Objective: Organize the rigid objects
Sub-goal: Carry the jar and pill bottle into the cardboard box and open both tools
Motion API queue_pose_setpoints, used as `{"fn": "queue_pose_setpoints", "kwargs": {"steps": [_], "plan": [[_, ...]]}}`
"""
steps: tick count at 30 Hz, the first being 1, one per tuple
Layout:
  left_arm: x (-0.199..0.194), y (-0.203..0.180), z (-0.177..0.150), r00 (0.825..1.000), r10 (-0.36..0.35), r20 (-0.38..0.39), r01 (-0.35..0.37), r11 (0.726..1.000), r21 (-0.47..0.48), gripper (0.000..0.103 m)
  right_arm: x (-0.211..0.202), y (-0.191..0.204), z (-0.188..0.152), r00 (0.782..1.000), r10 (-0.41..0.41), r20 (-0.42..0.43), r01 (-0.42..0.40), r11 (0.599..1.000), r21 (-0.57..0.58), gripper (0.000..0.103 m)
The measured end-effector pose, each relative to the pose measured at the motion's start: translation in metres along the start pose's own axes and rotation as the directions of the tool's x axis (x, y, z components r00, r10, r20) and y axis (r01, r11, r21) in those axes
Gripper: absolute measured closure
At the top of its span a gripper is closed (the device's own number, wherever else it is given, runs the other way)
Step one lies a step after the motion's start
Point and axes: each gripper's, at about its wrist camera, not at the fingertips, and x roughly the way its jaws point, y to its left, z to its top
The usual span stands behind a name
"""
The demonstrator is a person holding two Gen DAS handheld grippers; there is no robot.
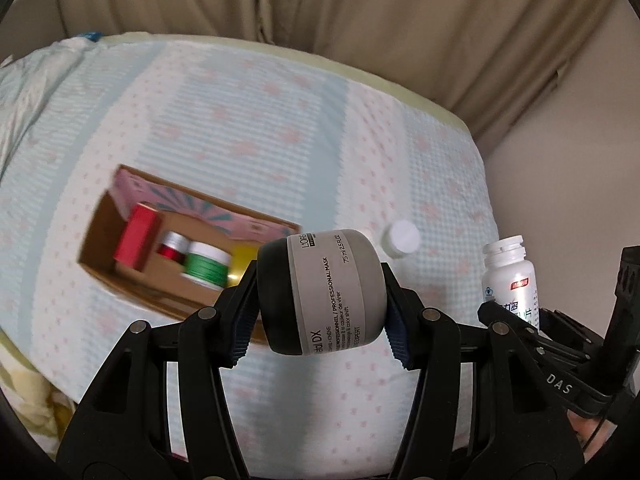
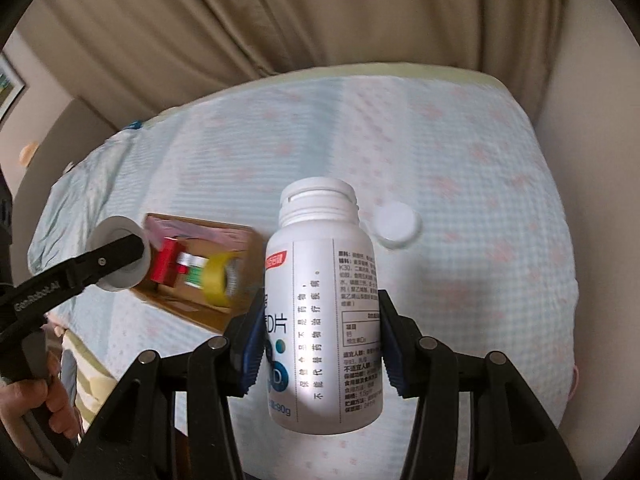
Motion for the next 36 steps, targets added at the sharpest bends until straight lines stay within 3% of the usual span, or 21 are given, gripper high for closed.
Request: {"fn": "queue_pose_setpoints", "kwargs": {"steps": [8, 15, 22, 29, 36], "plan": [[-0.019, 0.086, 0.021, 0.999, -0.032, -0.031, 0.033, 0.998, 0.044, 0.052, 0.013, 0.093, 0.017, 0.999, 0.042, 0.014, -0.041, 0.999, -0.03, 0.057], [-0.018, 0.161, 0.039, 0.995, -0.047, -0.088, 0.059, 0.989, 0.134, 0.052, 0.041, 0.169, 0.025, 0.999, 0.038, -0.005, -0.037, 0.998, 0.044, 0.057], [0.01, 0.222, 0.052, 0.986, -0.06, -0.157, 0.084, 0.985, 0.151, 0.052, 0.087, 0.226, 0.02, 0.998, 0.037, -0.059, -0.029, 0.991, 0.134, 0.057], [0.058, 0.251, 0.05, 0.974, -0.053, -0.22, 0.088, 0.984, 0.152, 0.052, 0.139, 0.25, 0.014, 0.991, 0.04, -0.127, -0.016, 0.983, 0.183, 0.057], [0.127, 0.271, 0.042, 0.959, -0.036, -0.28, 0.082, 0.984, 0.156, 0.052, 0.199, 0.248, 0.009, 0.987, 0.04, -0.156, -0.002, 0.972, 0.234, 0.057]]}}
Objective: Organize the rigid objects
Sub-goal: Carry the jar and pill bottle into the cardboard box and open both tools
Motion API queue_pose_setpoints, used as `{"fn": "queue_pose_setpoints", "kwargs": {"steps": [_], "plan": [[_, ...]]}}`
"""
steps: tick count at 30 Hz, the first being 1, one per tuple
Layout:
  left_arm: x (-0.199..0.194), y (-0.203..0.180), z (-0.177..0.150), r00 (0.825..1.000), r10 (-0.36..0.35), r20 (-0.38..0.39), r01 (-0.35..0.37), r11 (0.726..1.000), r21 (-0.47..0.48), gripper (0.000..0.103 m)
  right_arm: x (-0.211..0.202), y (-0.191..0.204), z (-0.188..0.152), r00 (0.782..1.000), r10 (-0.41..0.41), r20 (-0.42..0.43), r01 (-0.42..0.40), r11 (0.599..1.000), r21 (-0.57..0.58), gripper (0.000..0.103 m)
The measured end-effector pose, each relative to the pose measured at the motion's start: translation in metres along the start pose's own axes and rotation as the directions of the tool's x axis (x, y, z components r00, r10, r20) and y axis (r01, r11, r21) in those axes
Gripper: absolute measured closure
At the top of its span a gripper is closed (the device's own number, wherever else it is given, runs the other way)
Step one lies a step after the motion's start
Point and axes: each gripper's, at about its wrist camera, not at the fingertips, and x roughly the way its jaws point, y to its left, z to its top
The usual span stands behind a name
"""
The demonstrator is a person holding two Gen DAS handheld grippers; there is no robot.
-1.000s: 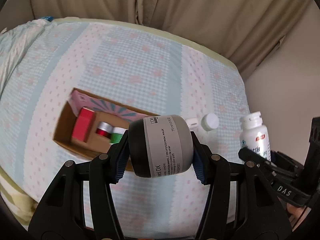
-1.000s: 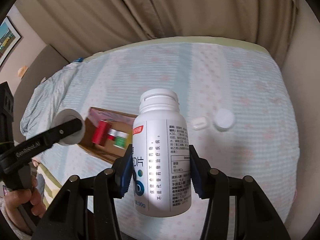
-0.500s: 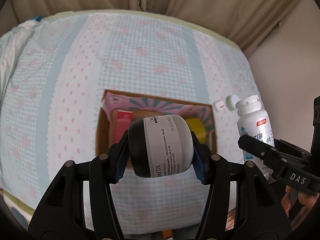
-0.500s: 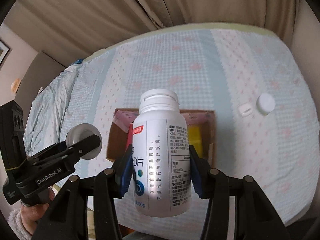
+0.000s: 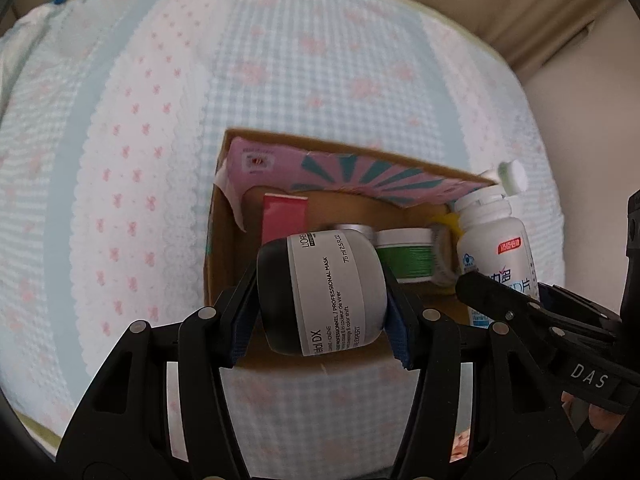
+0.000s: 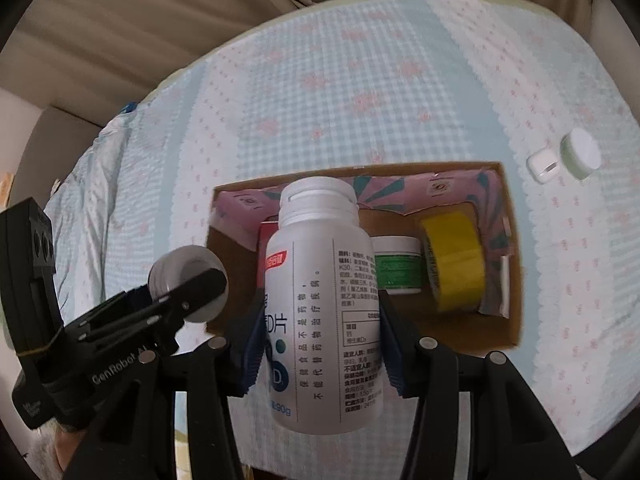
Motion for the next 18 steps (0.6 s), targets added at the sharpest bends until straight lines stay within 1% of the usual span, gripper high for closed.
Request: {"fn": "queue_pose_setpoints", "kwargs": {"steps": [5, 8, 10, 11, 12, 14, 15, 16, 17, 18], "plan": [[0.033, 0.008, 0.004, 1.0, 0.012, -0.026, -0.011, 1.0, 0.027, 0.052, 0.047, -0.013, 0.005, 0.999, -0.012, -0.031, 0.014, 0.999, 0.051, 0.057], [0.042, 0.007, 0.006, 0.999, 0.014, -0.036, -0.013, 0.999, 0.044, 0.052, 0.062, -0.019, 0.007, 0.999, -0.007, -0.047, 0.01, 0.997, 0.074, 0.057], [0.042, 0.007, 0.008, 0.999, -0.001, -0.038, 0.003, 0.999, 0.045, 0.051, 0.068, -0.021, 0.008, 0.998, 0.006, -0.058, -0.001, 0.997, 0.082, 0.056], [0.041, 0.006, 0.008, 0.999, -0.004, -0.039, 0.006, 0.999, 0.045, 0.046, 0.069, -0.022, 0.009, 0.998, 0.011, -0.06, -0.006, 0.996, 0.085, 0.056], [0.04, 0.006, 0.009, 0.999, 0.008, -0.038, -0.006, 0.999, 0.046, 0.042, 0.07, -0.023, 0.009, 0.998, 0.007, -0.056, -0.002, 0.996, 0.09, 0.056], [0.036, 0.011, 0.011, 0.999, 0.033, -0.031, -0.032, 0.999, 0.029, 0.015, 0.065, -0.026, 0.011, 0.999, 0.029, -0.032, -0.026, 0.994, 0.11, 0.053], [0.035, 0.017, 0.012, 0.999, 0.002, -0.035, -0.002, 1.0, 0.005, 0.011, 0.06, -0.029, 0.011, 0.999, 0.036, -0.014, -0.034, 0.992, 0.121, 0.046], [0.033, 0.023, 0.013, 0.997, -0.061, -0.042, 0.06, 0.998, -0.029, 0.004, 0.057, -0.031, 0.01, 0.999, 0.033, 0.0, -0.033, 0.992, 0.125, 0.038], [0.031, 0.025, 0.013, 0.996, -0.08, -0.041, 0.078, 0.996, -0.047, 0.001, 0.053, -0.034, 0.011, 1.0, 0.021, 0.014, -0.023, 0.992, 0.127, 0.013], [0.029, 0.024, 0.012, 0.996, -0.081, -0.038, 0.079, 0.996, -0.051, 0.0, 0.048, -0.038, 0.012, 1.0, 0.013, 0.026, -0.016, 0.991, 0.132, 0.0]]}}
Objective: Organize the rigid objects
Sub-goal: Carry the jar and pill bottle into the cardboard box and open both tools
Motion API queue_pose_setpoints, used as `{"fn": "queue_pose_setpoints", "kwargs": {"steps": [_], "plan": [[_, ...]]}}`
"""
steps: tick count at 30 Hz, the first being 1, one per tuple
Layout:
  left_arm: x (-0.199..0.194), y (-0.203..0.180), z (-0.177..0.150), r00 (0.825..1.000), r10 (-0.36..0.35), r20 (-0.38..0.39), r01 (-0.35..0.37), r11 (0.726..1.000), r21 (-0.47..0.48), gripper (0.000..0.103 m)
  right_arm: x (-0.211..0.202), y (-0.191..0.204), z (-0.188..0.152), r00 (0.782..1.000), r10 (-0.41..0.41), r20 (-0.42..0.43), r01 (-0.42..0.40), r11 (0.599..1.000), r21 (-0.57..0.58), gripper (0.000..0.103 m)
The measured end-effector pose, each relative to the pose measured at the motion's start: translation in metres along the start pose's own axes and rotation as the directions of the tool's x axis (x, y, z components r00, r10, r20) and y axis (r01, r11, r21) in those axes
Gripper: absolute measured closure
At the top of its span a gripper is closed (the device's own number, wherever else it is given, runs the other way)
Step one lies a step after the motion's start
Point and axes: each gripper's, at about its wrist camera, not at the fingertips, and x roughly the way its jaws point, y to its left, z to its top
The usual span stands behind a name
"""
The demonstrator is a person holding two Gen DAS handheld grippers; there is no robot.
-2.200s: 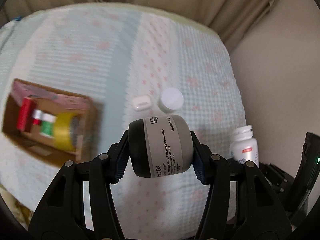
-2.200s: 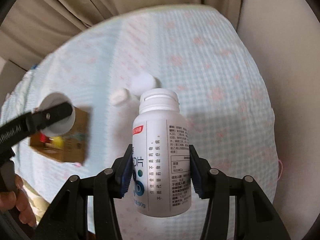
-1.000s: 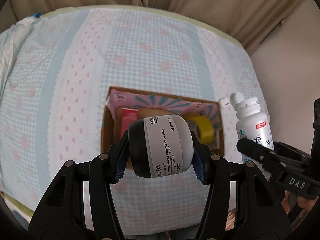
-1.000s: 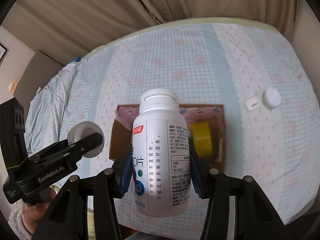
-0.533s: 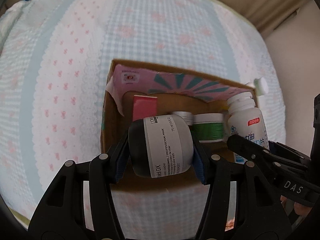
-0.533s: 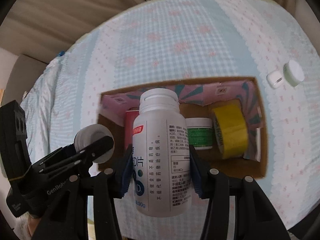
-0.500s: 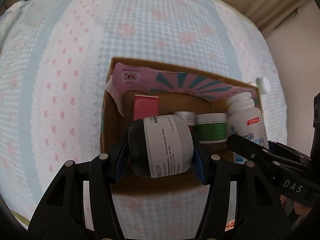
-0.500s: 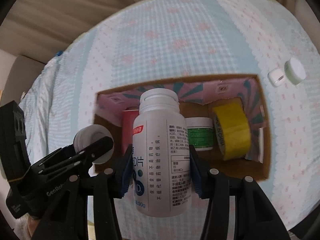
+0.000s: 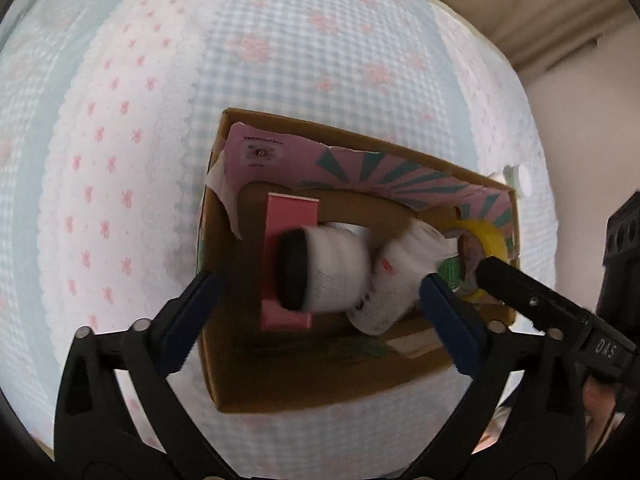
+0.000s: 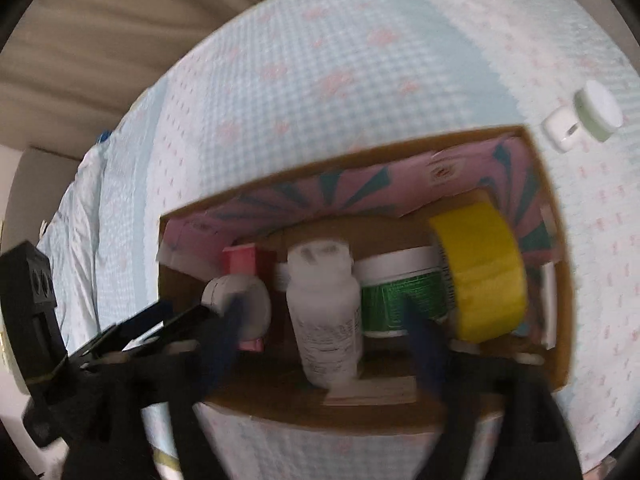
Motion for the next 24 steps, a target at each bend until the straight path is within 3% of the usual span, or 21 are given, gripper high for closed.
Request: {"fn": "queue_pose_setpoints", "kwargs": {"steps": [3, 12, 18, 24], "plan": [[-0.002, -0.012, -0.006, 0.999, 0.05, 0.01, -0.05, 0.998, 0.048, 0.0, -0.009, -0.011, 0.0, 1.0, -0.001, 0.016, 0.0, 1.0, 0.022, 0.0], [0.0, -0.022, -0.023, 0.998, 0.055, -0.017, -0.054, 0.996, 0.064, 0.0, -0.016, -0.016, -0.006, 1.0, -0.007, 0.008, 0.007, 1.0, 0.022, 0.0], [-0.015, -0.027, -0.027, 0.998, 0.063, 0.005, -0.063, 0.997, 0.05, 0.0, -0.031, -0.014, -0.01, 1.0, -0.006, 0.02, 0.006, 1.0, 0.0, 0.0], [-0.047, -0.037, -0.037, 0.989, 0.14, 0.047, -0.142, 0.989, 0.048, 0.0, -0.065, -0.016, -0.013, 0.999, -0.007, 0.039, 0.009, 0.999, -0.034, 0.0]]}}
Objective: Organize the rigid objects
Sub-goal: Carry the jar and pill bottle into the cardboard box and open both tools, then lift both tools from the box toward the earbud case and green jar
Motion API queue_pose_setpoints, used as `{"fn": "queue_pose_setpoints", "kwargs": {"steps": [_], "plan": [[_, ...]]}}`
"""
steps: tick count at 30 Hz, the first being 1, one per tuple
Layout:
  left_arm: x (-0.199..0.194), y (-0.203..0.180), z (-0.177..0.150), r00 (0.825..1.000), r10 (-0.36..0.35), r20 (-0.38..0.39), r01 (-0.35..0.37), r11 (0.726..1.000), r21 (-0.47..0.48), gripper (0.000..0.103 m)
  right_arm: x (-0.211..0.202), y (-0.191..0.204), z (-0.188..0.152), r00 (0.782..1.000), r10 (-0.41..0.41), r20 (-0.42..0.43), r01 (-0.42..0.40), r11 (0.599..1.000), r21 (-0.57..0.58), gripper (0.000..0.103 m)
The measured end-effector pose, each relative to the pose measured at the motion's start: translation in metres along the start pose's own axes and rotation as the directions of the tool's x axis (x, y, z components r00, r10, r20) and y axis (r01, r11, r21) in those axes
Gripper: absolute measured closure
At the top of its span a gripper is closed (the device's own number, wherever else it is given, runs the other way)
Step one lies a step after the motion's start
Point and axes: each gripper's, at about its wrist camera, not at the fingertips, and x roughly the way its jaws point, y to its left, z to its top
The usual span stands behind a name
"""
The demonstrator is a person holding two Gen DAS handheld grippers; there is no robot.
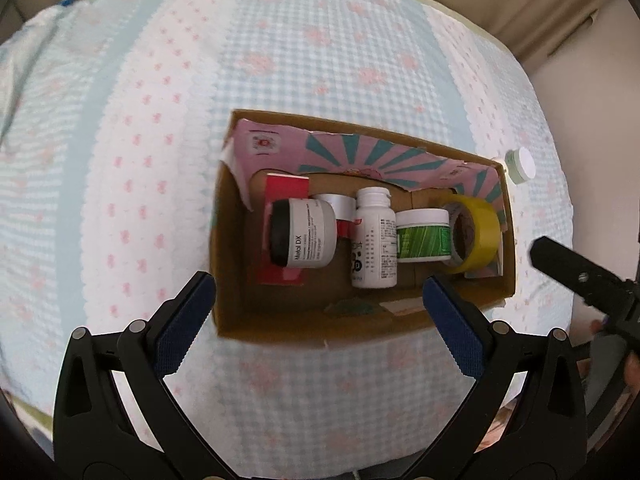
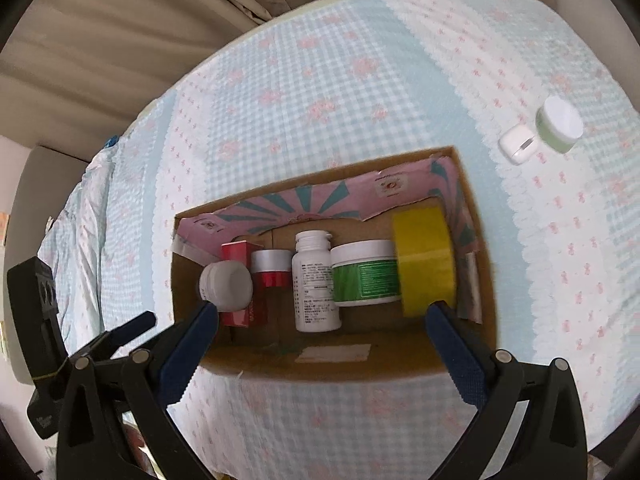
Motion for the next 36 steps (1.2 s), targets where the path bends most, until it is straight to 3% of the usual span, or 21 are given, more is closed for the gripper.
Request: {"fn": "queue_pose_setpoints", "kwargs": {"steps": [6, 15, 20, 25, 32, 36], "plan": [[-0.032, -0.026, -0.013, 0.999, 0.048, 0.012, -0.048, 0.999, 0.005, 0.0, -0.045, -0.015, -0.002, 0.999, -0.018, 0.027, 0.02, 0.998, -0.057, 0.0], [-0.074, -0.136, -0.026, 0.986, 0.084, 0.141, -0.093, 0.994, 0.061, 0.0, -0.121, -0.086, 0.01, 0.987, -0.085, 0.134, 0.098, 0.991, -0.096, 0.0], [-0.073, -0.207, -0.031, 0.975, 0.102, 0.195, -0.108, 0.994, 0.02, 0.0, -0.154, -0.132, 0.025, 0.969, -0.155, 0.19, 0.197, 0.953, -0.231, 0.0], [-0.071, -0.269, -0.026, 0.954, 0.131, 0.271, -0.147, 0.988, 0.037, 0.0, -0.179, -0.173, 0.041, 0.96, -0.153, 0.233, 0.23, 0.908, -0.35, 0.0], [-0.038, -0.34, 0.014, 0.968, 0.118, 0.223, -0.167, 0.962, 0.214, 0.0, -0.181, -0.219, 0.071, 0.968, -0.157, 0.195, 0.23, 0.863, -0.45, 0.0], [0.005, -0.363, 0.044, 0.989, 0.091, 0.116, -0.126, 0.933, 0.337, 0.0, -0.172, -0.236, 0.09, 0.972, -0.147, 0.185, 0.22, 0.849, -0.48, 0.0]]}}
